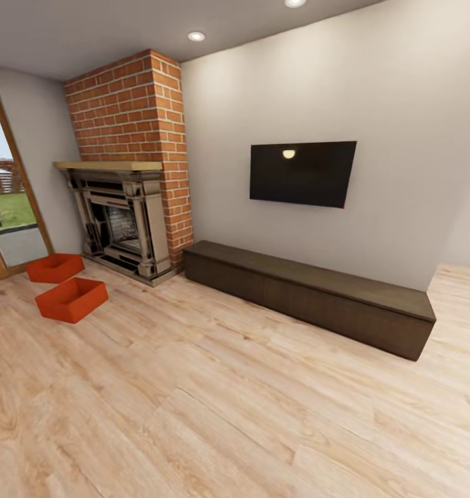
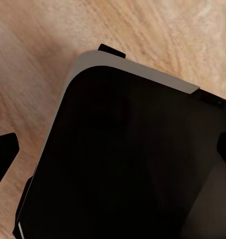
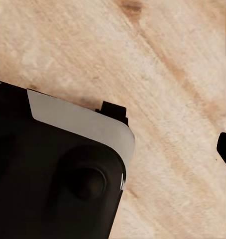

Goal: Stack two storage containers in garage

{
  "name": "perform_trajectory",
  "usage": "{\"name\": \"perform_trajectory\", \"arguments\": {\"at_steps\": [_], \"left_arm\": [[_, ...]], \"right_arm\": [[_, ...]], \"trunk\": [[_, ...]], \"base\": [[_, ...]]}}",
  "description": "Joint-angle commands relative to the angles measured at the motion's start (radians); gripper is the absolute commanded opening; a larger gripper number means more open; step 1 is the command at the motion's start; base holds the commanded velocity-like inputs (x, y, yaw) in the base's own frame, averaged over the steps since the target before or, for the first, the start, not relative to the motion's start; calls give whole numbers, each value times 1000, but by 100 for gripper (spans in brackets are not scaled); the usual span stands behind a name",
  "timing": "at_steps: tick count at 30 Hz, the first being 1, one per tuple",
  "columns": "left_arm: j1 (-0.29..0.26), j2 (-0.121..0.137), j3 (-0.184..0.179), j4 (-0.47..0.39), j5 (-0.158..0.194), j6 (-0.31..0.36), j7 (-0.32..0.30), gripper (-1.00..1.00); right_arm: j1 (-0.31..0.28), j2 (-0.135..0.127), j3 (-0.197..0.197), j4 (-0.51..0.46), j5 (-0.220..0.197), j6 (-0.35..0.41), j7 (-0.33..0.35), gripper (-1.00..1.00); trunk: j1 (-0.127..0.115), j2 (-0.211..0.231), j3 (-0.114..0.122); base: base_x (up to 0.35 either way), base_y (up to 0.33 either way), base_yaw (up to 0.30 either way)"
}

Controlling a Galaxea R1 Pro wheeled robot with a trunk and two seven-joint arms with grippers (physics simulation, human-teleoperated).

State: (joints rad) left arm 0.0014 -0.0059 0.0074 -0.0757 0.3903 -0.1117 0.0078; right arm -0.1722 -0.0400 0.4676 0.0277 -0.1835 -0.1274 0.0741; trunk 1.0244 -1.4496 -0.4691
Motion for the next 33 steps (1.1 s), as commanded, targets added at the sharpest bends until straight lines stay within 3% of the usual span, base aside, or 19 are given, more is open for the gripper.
{"name": "perform_trajectory", "arguments": {"at_steps": [1,16,33], "left_arm": [[0,0,0,-1,4,-2,1,100],[0,0,0,-1,4,-1,1,100],[0,0,0,-1,4,-9,1,100]], "right_arm": [[-1,0,6,3,-11,-6,6,100],[-1,0,4,3,-11,-8,6,100],[-1,0,3,3,-11,-6,6,100]], "trunk": [[1,0,-1],[1,0,-1],[1,0,-1]], "base": [[325,0,0],[325,0,53],[325,0,254]]}}
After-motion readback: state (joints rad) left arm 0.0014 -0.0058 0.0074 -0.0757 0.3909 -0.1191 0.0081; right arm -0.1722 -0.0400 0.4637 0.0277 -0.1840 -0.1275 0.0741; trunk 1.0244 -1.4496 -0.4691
